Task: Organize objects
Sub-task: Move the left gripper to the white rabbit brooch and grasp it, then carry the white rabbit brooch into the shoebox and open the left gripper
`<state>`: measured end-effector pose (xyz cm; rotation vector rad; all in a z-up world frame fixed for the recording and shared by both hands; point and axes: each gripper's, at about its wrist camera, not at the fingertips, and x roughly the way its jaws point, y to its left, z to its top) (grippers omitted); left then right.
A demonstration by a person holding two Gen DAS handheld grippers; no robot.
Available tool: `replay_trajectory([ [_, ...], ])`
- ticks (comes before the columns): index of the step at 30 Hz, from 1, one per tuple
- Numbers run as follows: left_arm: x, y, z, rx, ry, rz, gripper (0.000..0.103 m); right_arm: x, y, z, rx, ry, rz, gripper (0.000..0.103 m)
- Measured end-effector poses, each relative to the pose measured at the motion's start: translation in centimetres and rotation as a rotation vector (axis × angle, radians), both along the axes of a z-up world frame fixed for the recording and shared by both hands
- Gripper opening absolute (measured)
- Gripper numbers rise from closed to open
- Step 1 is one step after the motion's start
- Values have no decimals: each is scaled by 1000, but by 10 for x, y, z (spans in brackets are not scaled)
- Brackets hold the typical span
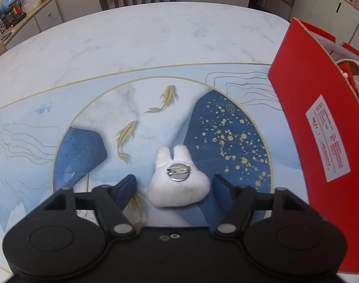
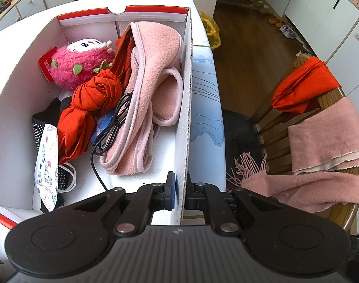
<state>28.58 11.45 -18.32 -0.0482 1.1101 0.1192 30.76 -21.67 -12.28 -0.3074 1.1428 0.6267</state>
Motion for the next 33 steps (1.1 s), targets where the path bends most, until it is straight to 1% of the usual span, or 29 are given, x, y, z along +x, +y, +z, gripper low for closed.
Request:
replay_trajectory([
  [2,1,-2,2,3,-3,-7,53,0,1,0,0,0,2,6],
  [6,2,-4,3,13,7,-10,51,0,1,0,0,-1,4,5],
  [8,1,-5,4,20,8,-13,50,0,1,0,1,2,6,5],
  [11,-1,-5,6,12,6,-9,49,-1,1,1,2,1,9,5],
  [16,-6,-6,18,6,8,-1,49,0,1,2,10,1,12,5],
  [20,-11,-8,31,-8,1,-5,49,0,1,2,14,1,15,5],
  [23,-16,-8,43,-42,-10,-8,49,0,1,3,15,2,17,5],
  [33,-29,-22,83,-54,-62,-64,49,-1,0,2,22,0,24,5],
])
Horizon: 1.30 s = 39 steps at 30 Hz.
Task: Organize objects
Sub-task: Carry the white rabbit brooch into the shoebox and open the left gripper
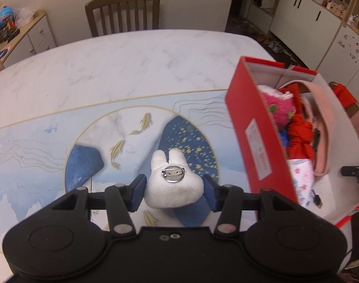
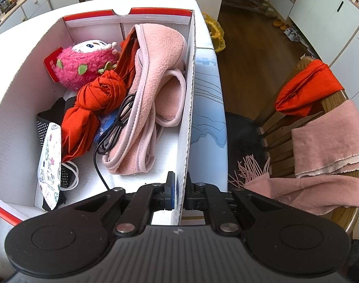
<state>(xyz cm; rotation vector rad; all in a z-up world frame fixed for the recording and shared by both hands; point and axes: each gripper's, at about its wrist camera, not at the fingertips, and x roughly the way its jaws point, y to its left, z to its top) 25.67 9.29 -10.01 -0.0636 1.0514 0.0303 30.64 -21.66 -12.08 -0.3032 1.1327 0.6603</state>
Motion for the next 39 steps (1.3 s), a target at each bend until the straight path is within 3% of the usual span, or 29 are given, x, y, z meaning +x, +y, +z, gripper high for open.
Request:
replay_trajectory([
  [12,-5,-37,39,-14,-77,-86,50,-1,-1,0,12,-3,15,5],
  [20,4,-78,48,-28,-92,-177,50,-1,-5,0,28,0,24,5],
  [31,15,-154,37,-12,-68,-405,50,1,-9,1,52,6,35,5],
  [39,27,-189,18,7,-12,-509,50,1,-11,0,65,7,49,5],
])
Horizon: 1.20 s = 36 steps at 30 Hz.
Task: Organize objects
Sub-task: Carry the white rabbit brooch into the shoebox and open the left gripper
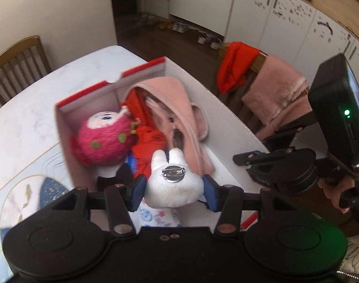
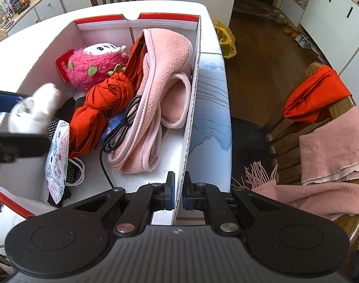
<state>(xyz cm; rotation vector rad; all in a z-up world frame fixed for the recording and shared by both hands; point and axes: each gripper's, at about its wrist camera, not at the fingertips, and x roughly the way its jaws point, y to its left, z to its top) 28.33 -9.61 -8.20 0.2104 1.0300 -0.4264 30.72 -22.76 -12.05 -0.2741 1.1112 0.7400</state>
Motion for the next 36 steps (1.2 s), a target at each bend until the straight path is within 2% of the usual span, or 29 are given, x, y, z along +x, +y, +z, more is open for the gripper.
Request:
replay_trajectory([
  [8,14,-23,-30,57,86,-110,50,0,0,0,1,-4,13,5],
  [14,23,-27,-50,70,179,-143,50,0,-1,0,5,-1,14,5],
  [21,26,-26,-66,81,243,-157,51,0,-2,0,7,2,14,6],
  [25,30,-24,-68,77,249,-161,54,-1,-2,0,7,2,14,6],
  [27,30,-22,-66,59,247,-154,61,-1,-2,0,7,2,15,6],
  [29,30,-19,-64,48,241,-152,64,-1,-2,-1,7,3,15,5],
  [36,25,-14,-57,42,220,-156,66,-1,-2,-1,5,4,15,5],
])
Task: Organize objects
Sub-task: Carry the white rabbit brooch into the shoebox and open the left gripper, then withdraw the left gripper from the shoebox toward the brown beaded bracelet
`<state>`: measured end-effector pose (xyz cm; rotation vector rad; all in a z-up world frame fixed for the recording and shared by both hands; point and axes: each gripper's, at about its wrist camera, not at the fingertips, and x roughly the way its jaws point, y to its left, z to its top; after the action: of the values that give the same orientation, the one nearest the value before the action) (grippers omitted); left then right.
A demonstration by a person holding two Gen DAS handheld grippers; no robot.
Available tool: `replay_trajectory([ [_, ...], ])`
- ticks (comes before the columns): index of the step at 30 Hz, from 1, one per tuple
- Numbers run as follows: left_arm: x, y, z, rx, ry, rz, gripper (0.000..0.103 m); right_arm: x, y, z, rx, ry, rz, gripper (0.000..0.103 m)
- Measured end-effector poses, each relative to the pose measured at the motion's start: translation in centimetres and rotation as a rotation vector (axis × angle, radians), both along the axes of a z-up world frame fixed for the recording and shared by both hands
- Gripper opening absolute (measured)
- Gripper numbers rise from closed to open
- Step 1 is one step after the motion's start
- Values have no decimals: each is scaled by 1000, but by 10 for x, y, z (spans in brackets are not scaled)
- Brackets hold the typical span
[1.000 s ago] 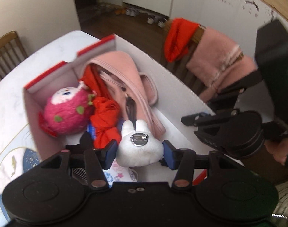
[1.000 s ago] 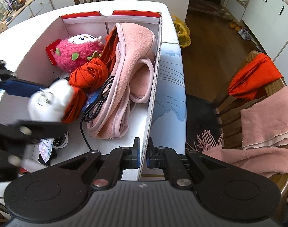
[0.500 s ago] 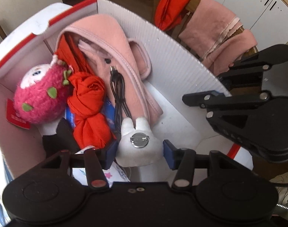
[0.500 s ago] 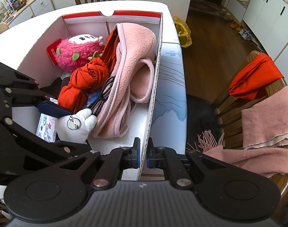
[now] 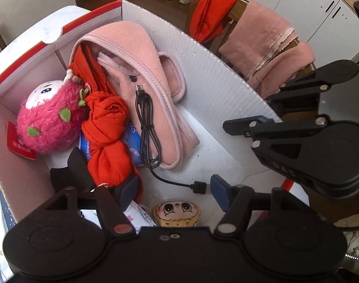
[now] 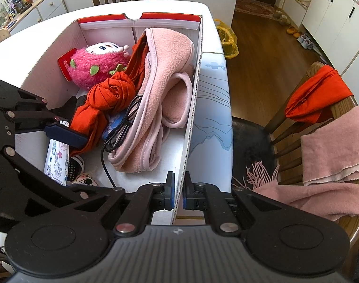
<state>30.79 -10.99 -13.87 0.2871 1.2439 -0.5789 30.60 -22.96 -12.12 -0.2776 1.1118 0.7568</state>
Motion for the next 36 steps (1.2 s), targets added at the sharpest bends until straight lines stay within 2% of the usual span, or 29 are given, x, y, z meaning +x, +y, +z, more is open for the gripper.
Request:
replay_trajectory([
  [16,-23,19,40,-31,-139,77,70,-4,-1,1,-7,-3,-7,5],
  [25,-34,45,68,-71,-224,172,80,-6,2,-1,-24,-2,-2,5],
  [30,-40,64,80,-82,-266,248,90,-6,3,-1,-28,-1,-1,5],
  [36,-46,95,87,-86,-292,356,96,-5,4,-2,-34,0,2,5],
])
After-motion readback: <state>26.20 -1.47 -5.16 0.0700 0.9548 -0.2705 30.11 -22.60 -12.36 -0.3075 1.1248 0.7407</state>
